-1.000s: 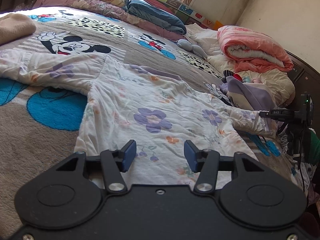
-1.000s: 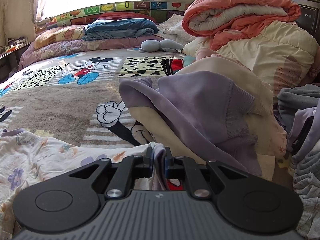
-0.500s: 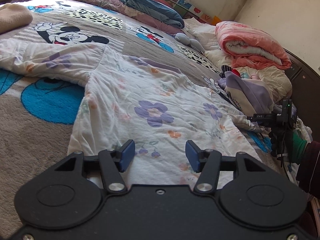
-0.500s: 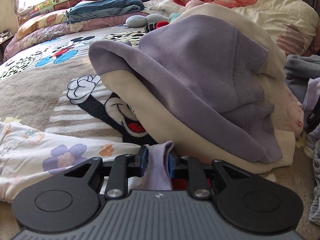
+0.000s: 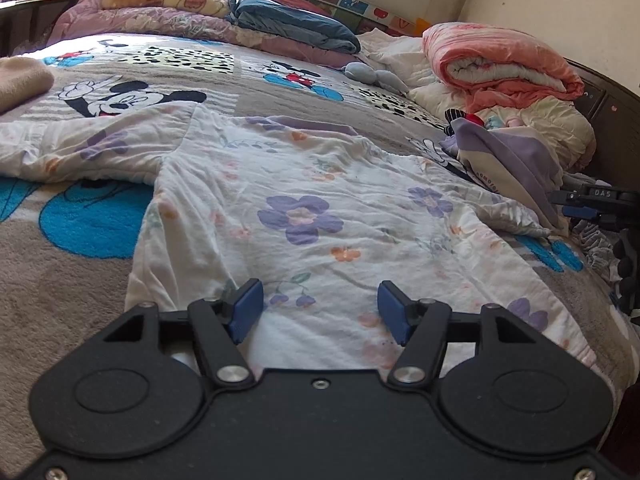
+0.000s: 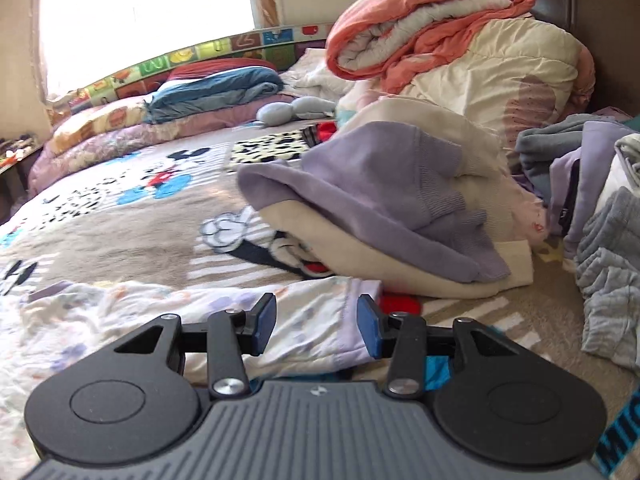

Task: Fold clothes
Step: 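Smooth the garment body flat with both grippers open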

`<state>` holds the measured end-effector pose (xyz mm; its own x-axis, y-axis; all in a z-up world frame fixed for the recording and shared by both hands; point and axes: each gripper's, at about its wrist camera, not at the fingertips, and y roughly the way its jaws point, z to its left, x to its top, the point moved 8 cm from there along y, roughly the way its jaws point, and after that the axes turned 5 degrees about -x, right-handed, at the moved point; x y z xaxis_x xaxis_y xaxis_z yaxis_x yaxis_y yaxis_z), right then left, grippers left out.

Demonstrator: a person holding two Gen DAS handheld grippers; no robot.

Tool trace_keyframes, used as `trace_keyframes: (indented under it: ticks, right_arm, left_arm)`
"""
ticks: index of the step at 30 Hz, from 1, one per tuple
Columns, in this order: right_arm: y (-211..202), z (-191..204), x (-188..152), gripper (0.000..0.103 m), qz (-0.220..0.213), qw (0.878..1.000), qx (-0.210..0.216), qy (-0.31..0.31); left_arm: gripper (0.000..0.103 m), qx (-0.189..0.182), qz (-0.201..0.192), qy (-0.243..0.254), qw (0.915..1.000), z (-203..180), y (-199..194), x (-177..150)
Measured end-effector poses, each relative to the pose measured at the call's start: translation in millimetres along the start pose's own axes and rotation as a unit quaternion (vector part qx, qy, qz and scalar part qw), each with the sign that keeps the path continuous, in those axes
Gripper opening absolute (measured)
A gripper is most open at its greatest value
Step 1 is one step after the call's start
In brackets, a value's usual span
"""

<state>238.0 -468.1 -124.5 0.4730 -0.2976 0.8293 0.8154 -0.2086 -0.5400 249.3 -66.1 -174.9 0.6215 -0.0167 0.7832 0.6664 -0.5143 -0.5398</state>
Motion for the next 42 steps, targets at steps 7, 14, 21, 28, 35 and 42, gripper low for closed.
trace_keyframes:
  ticks: [7,14,21,28,35,42]
  right_arm:
    - [-96,136,-57,0.043,-0.029,0.972,0.197,-0.123]
    - [-74,145,-131,0.035,0.067,0.974,0.173,-0.132]
    - [-96,119,-149,0.022,0.062,0.978,0.189,-0.068]
    - [-114,102,-165,0.022,0.051,0.981,0.171,-0.076]
    - [-126,93,-170,0.032,0.05,0.982,0.149,-0.103]
    - [-138,79,-164,0.035,0.054,0.986,0.143,-0.06]
  left_arm:
    - [0.062,0.034,-0.014,0.013,0.9992,-1,-20,-6]
    - [0.056,0.076,-0.021,-0.025,0.9966,33,-49,-25]
    - [0.056,0.083,-0.022,-0.014,0.9962,39,-70,-42]
    - [0.056,0.1,0.002,0.008,0.995,31,-83,-55]
    - [0.056,0.137,0.014,0.096,0.9858,16,-88,-68]
    - [0.059,0.106,0.053,0.115,0.9863,8,-106,-72]
